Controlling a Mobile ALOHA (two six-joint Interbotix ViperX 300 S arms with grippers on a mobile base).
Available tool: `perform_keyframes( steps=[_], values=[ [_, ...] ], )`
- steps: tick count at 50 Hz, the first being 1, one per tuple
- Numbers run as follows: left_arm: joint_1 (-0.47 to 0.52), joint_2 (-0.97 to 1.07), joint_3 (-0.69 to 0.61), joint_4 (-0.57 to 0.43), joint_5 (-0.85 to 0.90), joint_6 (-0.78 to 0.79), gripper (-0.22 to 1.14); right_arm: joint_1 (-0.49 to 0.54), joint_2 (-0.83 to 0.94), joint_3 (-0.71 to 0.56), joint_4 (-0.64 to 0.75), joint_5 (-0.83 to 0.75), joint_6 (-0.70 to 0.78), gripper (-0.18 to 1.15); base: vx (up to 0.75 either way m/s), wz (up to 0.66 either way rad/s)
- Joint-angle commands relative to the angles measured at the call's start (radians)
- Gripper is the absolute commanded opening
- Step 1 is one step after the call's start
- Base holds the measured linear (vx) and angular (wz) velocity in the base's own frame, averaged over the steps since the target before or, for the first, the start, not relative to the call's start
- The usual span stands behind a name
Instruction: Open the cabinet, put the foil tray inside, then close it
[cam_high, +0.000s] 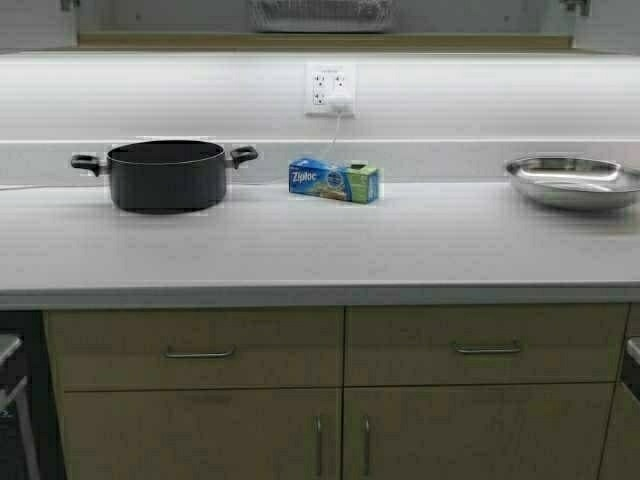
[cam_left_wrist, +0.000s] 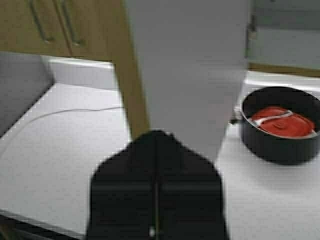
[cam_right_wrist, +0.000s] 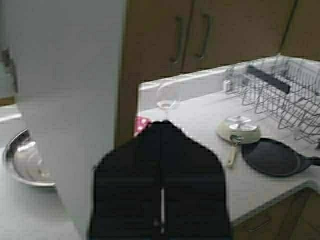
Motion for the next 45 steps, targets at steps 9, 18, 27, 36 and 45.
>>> perform_keyframes(
  steps=[9, 18, 27, 36, 45],
  values=[
    [0.117, 0.138, -0.181, 0.000, -0.008, -0.006, 0.04, -0.083, 0.247, -0.207, 0.011, -0.072, -0.005, 0.07, -0.01, 0.00],
    [0.117, 0.225, -0.222, -0.038, -0.034, -0.029, 0.04, -0.083, 0.342, -0.259, 0.023, -0.120, -0.005, 0.07, 0.01, 0.00],
    [0.114, 0.273, -0.206, -0.069, -0.117, -0.046, 0.04, -0.052, 0.394, -0.282, 0.034, -0.155, -0.005, 0.07, 0.02, 0.00],
    [0.046, 0.275, -0.169, -0.077, -0.152, -0.044, 0.04, 0.032, 0.388, -0.268, 0.032, -0.160, -0.006, 0.07, 0.01, 0.01],
    [-0.092, 0.273, -0.152, -0.077, -0.155, -0.044, 0.04, 0.133, 0.364, -0.261, 0.032, -0.160, -0.006, 0.07, 0.00, 0.00]
  ],
)
